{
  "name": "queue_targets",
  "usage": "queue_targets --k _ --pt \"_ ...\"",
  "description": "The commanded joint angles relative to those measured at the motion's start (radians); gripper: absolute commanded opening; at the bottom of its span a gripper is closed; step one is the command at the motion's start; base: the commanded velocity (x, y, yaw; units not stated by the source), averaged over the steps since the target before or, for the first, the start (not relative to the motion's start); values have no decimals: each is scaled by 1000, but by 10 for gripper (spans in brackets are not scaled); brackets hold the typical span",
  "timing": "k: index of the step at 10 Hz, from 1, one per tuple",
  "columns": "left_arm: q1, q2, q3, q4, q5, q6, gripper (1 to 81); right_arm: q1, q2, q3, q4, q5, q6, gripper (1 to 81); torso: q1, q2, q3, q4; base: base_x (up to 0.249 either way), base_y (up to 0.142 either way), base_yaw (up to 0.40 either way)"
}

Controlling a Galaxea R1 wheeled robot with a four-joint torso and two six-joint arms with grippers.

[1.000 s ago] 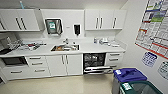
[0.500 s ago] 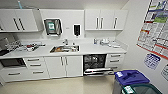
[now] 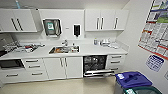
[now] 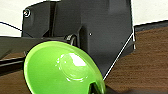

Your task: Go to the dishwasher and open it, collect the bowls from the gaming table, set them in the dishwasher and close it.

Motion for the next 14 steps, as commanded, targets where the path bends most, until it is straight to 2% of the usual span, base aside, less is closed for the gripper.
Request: queue_targets --k 1,10,14 --pt "-43 10 21 -3 82 -3 10 35 -12 8 -9 -56 -2 10 0 0 0 0 104 0 0" --pt "-43 10 21 -3 82 -3 10 33 -10 8 -9 -56 -2 10 0 0 0 0 106 0 0" --pt "-43 10 21 -3 82 -3 10 30 -10 8 -9 -56 -2 10 0 0 0 0 114 65 0"
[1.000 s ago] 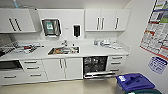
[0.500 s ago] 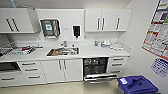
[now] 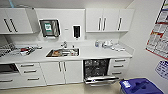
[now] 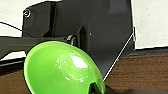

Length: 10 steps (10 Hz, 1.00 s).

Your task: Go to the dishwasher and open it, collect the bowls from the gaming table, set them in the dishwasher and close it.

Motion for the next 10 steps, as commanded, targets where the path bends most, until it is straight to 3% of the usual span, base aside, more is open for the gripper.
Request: queue_targets --k 1,10 --pt "-42 10 21 -3 83 -3 10 33 -11 7 -10 -57 -2 10 0 0 0 0 115 65 0" --pt "-42 12 21 -2 83 -3 10 34 -11 5 -10 -57 -2 10 0 0 0 0 127 7 0"
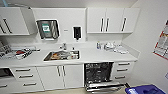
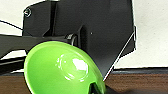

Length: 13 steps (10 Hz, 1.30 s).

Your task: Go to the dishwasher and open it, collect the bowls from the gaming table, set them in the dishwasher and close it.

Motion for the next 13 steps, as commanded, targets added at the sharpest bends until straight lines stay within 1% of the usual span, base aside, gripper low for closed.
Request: queue_targets --k 1,13 --pt "-43 13 21 -2 82 -3 10 37 -11 2 -8 -56 -2 10 1 0 0 0 144 0 0" --pt "-43 10 21 -2 82 -3 10 40 -11 -2 -3 -56 -1 10 1 0 0 0 162 0 0"
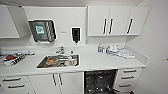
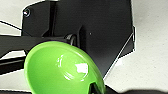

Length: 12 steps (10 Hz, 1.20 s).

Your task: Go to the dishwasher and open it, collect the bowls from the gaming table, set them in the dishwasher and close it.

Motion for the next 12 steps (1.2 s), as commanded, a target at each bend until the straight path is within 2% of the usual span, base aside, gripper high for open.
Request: queue_targets --k 1,8,12 --pt "-45 12 20 -4 85 -1 10 34 -10 2 -2 -56 -1 10 0 0 0 0 165 0 0" --pt "-45 13 20 -2 85 -1 10 38 -10 1 1 -58 -1 10 0 0 0 0 151 0 0" --pt "-45 13 20 5 86 -1 10 44 -10 1 9 -59 1 10 2 0 0 0 40 0 0"
